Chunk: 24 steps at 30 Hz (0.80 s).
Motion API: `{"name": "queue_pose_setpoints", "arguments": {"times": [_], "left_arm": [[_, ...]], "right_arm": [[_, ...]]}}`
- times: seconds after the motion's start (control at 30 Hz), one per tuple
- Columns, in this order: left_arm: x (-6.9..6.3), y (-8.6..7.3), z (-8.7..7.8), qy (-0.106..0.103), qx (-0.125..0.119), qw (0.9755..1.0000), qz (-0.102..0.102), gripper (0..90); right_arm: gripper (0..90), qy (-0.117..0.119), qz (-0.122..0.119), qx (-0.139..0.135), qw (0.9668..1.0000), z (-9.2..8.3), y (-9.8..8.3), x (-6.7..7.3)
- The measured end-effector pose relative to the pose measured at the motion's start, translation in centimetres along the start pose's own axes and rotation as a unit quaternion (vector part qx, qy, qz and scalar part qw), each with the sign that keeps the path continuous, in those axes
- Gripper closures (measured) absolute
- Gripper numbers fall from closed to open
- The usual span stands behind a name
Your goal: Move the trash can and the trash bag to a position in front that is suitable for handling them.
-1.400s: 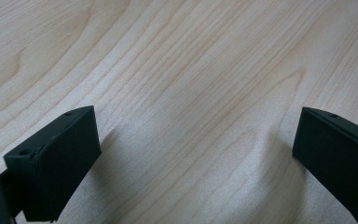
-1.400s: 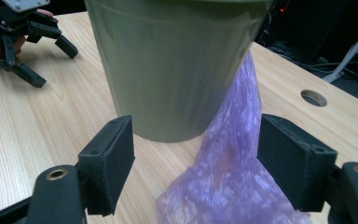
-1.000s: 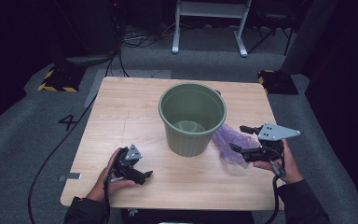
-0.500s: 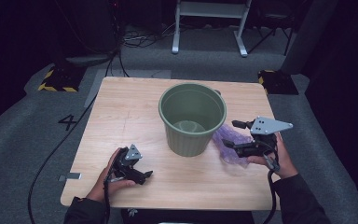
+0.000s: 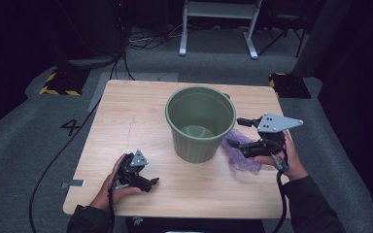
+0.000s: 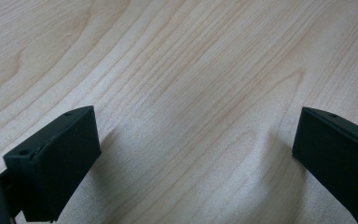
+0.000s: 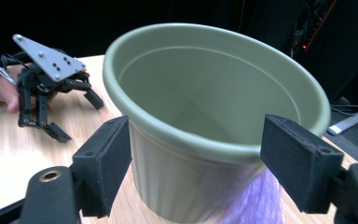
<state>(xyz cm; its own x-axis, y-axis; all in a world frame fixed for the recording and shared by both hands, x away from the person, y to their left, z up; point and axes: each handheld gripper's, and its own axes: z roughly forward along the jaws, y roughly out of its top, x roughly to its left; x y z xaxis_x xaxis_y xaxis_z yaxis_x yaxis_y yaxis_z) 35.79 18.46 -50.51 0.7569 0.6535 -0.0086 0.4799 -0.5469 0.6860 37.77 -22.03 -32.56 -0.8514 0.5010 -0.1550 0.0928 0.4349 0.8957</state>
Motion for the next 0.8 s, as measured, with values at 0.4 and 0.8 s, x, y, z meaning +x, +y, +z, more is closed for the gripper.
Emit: {"name": "queue_pose_setpoints", "arguments": {"times": [0.4,0.8], "left_arm": [[0.0,0.0,0.0,0.000,0.000,1.0000,0.000,0.2],[0.0,0.0,0.0,0.000,0.000,1.0000,0.000,0.2]], "right_arm": [[25.4,0.013,-0.010,0.009,0.9998,1.4,0.9,0.6],[34.1,0.032,-0.043,0.042,0.9976,4.7,1.5,1.8]]}}
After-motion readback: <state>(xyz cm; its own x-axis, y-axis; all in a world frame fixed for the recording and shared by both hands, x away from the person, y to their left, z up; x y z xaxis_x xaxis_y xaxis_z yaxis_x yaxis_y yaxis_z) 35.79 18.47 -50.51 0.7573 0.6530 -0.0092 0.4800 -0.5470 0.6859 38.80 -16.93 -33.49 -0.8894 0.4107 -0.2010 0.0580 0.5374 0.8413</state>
